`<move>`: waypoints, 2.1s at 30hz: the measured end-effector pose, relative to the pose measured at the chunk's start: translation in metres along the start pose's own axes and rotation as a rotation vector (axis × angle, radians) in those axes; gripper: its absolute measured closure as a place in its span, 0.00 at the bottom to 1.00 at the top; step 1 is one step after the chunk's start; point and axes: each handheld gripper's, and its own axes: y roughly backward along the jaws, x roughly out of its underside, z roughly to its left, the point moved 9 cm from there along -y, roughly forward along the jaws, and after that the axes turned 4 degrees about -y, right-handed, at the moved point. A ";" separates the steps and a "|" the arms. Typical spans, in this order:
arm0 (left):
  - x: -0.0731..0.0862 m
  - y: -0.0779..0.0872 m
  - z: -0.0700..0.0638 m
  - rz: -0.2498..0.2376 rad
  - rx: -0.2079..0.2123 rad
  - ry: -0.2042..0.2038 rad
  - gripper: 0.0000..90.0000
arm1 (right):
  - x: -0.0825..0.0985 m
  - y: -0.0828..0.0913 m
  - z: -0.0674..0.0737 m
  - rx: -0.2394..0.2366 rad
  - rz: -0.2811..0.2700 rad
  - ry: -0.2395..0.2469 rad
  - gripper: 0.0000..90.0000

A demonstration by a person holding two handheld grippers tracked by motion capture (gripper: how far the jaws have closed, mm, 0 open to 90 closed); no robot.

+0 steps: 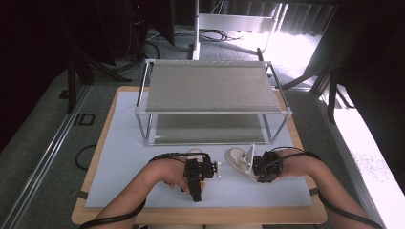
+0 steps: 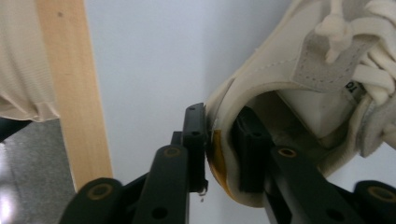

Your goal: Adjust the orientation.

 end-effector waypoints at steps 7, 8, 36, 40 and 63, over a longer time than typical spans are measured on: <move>0.001 0.001 0.001 -0.006 -0.003 -0.002 0.31 | -0.012 0.007 0.007 -0.063 -0.026 -0.062 0.88; 0.001 0.002 0.001 -0.003 -0.009 -0.005 0.31 | -0.015 0.007 0.007 -0.063 -0.028 -0.067 0.88; 0.003 0.007 0.000 -0.019 -0.038 0.006 0.31 | -0.011 0.019 0.024 -0.050 -0.113 -0.223 0.87; 0.003 0.007 0.000 -0.023 -0.036 0.005 0.31 | -0.025 0.015 0.027 -0.053 -0.104 -0.216 0.81; 0.002 0.005 0.001 -0.055 -0.028 0.018 0.37 | -0.038 0.017 0.030 -0.111 -0.105 -0.114 0.79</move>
